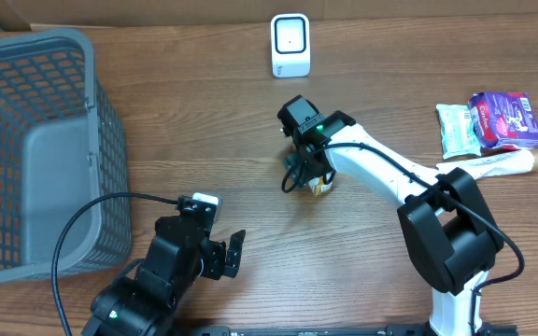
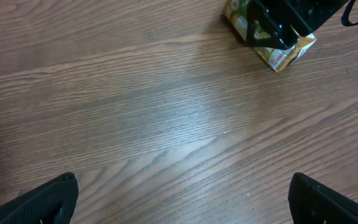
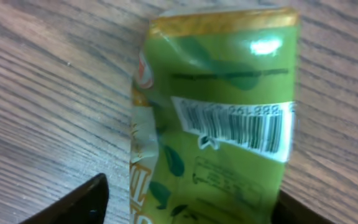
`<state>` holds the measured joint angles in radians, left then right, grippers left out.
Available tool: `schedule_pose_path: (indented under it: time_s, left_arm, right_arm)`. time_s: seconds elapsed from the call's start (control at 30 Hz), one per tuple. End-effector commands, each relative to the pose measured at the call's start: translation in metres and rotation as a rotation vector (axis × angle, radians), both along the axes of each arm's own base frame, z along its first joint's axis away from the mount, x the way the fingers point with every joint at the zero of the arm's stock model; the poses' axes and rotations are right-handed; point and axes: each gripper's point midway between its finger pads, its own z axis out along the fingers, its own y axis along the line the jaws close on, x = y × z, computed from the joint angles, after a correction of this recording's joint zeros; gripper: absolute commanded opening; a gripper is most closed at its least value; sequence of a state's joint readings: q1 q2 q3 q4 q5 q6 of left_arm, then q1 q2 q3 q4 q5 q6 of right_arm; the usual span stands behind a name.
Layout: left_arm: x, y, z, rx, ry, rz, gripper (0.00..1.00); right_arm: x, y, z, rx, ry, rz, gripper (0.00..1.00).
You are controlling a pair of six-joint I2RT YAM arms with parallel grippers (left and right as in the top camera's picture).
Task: Scan the item barcode
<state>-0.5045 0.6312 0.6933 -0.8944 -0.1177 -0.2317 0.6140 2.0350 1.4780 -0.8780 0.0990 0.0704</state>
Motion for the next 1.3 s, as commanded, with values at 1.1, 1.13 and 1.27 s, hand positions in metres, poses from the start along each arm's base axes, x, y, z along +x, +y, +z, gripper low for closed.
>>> schedule_pose_path:
  time_s: [1.1,1.13,1.27]
  left_arm:
    - [0.000,0.000,-0.001,0.020,-0.004,-0.011,1.00]
    - [0.000,0.000,-0.001,0.020,-0.004,-0.011,0.99]
    - [0.000,0.000,-0.001,0.020,-0.004,-0.011,1.00]
  right_arm:
    - [-0.010,-0.022,-0.029,-0.085,0.022,-0.019,0.45]
    - [-0.010,-0.022,-0.029,-0.084,0.021,-0.019,0.41]
    - [-0.008,-0.020,-0.022,-0.084,0.023,-0.023,0.14]
